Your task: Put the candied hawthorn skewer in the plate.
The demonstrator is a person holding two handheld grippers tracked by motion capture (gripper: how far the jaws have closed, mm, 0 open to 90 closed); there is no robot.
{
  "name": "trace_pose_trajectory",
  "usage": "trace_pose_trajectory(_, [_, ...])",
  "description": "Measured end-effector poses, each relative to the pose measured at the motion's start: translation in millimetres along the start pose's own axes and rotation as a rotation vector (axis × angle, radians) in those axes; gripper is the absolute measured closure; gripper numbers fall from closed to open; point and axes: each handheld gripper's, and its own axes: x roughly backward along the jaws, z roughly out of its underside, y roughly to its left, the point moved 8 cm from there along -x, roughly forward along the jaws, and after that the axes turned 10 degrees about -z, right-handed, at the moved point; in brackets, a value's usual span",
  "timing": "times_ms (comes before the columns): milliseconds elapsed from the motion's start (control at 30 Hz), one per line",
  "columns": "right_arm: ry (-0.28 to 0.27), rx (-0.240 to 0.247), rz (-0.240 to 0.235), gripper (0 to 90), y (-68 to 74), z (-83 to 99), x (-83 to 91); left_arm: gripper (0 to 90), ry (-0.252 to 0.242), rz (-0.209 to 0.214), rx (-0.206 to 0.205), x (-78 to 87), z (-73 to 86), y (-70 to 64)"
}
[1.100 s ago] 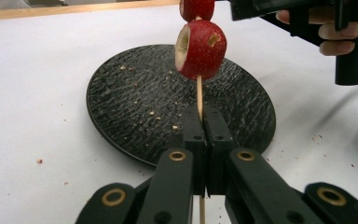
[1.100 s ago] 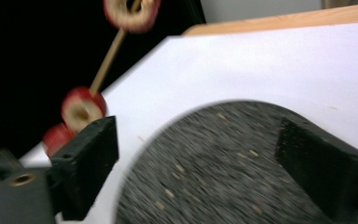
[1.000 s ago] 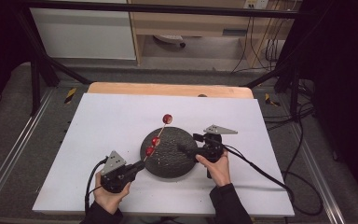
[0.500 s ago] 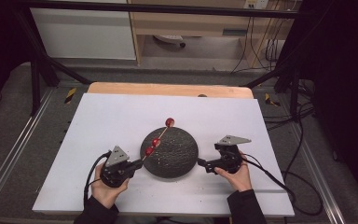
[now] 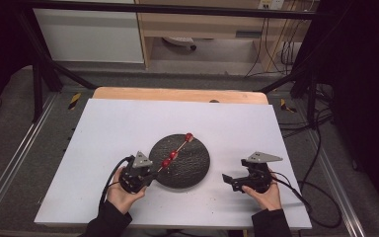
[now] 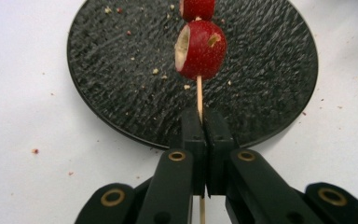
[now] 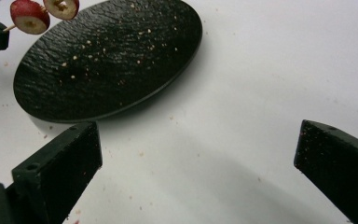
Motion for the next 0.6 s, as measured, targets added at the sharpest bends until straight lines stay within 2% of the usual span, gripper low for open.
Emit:
trace_pose_trajectory(233, [-0.002,-0.023,0.008,1.9,-5.3,8.1,6.4,88.6,0.053,-0.009,-0.003,-8.5,3.3,-1.9])
trace_pose_trajectory(333, [-0.005,-0.015,0.008,1.9,-6.0,8.1,8.3,88.5,0.075,-0.017,-0.004,-11.3,4.1,-2.9])
trace_pose_trajectory(600, [-0.023,-0.026,0.005,2.2,-7.1,7.4,12.5,88.1,0.107,-0.042,-0.010,-13.9,0.7,-2.9])
